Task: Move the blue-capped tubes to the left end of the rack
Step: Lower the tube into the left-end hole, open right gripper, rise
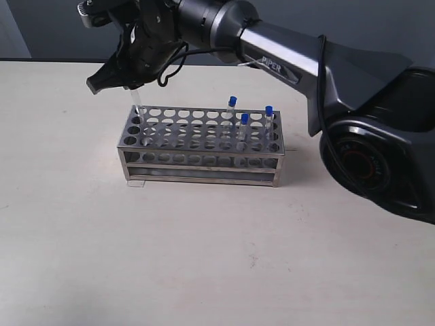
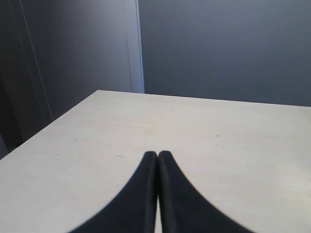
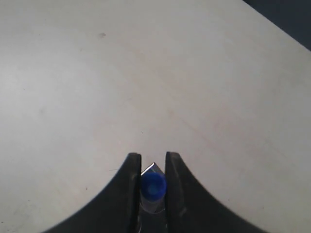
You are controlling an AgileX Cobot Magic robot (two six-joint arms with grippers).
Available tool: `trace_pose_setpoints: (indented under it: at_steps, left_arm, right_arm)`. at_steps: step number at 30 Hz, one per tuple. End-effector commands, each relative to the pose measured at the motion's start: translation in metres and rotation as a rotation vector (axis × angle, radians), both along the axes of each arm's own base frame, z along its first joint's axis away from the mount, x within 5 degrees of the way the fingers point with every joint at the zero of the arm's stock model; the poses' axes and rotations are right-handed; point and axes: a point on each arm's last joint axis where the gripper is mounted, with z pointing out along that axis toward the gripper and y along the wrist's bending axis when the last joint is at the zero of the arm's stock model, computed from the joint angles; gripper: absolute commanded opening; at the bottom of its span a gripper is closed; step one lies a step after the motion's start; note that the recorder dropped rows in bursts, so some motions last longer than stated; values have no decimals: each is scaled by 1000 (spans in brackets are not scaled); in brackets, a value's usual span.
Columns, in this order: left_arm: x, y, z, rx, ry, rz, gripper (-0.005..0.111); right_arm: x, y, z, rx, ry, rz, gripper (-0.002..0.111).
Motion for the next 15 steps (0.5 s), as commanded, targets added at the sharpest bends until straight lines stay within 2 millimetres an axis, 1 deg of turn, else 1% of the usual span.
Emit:
trace_pose_setpoints:
  at_steps: [1,4,5,6,7,9,12,13,15]
  left_arm:
    - [0,0,-1,-7,1,-7,0]
    - [0,0,-1,-7,1,-7,0]
    - [0,0,-1,-7,1,-7,0]
    - [0,0,-1,-7,1,-7,0]
    - [0,0,-1,-7,1,-7,0]
    - [0,0,-1,-7,1,-7,0]
    - [0,0,-1,-7,1,-7,0]
    - [0,0,-1,-7,1,-7,0]
    - [0,0,-1,-7,-1,-7,0]
  right_arm:
    - [2,-2,-4,-6,14,-15,0]
    - [3,-3,-4,-6,17,-29,2]
    - [3,-3,-4,-6,21,-29,9]
    - [3,-3,-5,-8,22,-29,14]
    - [2,-3,-5,-13,26,-29,25]
    - [1,-4,-6,-29,39,-28,35]
    - [1,-5,-5,-31,41,-28,36]
    - [0,-6,-1,-30,40,-28,36]
    - [-3,-11,14,-35,30,-31,36]
